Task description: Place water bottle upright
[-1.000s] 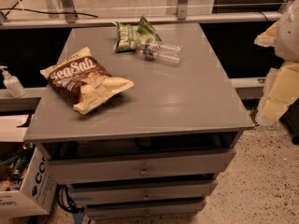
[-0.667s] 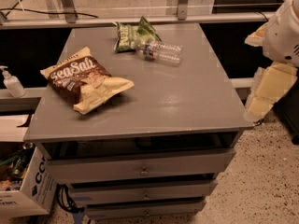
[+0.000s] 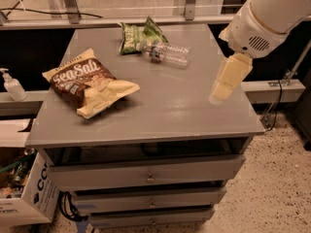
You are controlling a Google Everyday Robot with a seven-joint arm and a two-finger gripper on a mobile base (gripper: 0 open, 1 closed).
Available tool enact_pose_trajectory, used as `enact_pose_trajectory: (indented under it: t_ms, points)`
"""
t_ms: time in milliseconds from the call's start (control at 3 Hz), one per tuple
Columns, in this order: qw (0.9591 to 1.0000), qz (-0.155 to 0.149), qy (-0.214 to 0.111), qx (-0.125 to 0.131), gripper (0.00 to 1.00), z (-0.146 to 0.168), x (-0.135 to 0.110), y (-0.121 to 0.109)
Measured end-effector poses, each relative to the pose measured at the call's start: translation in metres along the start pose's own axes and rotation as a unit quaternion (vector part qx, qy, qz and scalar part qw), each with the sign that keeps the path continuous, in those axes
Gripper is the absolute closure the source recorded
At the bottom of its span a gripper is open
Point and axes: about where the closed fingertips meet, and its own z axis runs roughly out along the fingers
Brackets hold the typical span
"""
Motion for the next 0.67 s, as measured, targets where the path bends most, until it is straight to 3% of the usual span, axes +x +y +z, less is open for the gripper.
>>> enact_pose_trajectory:
  t_ms: [333, 667]
  points:
    - [0.9995, 0.008, -0.025, 0.018, 0.0, 0.0198, -0.0298, -0.0355]
    - [0.9995, 0.008, -0.025, 0.018, 0.0, 0.0198, -0.0299, -0.0355]
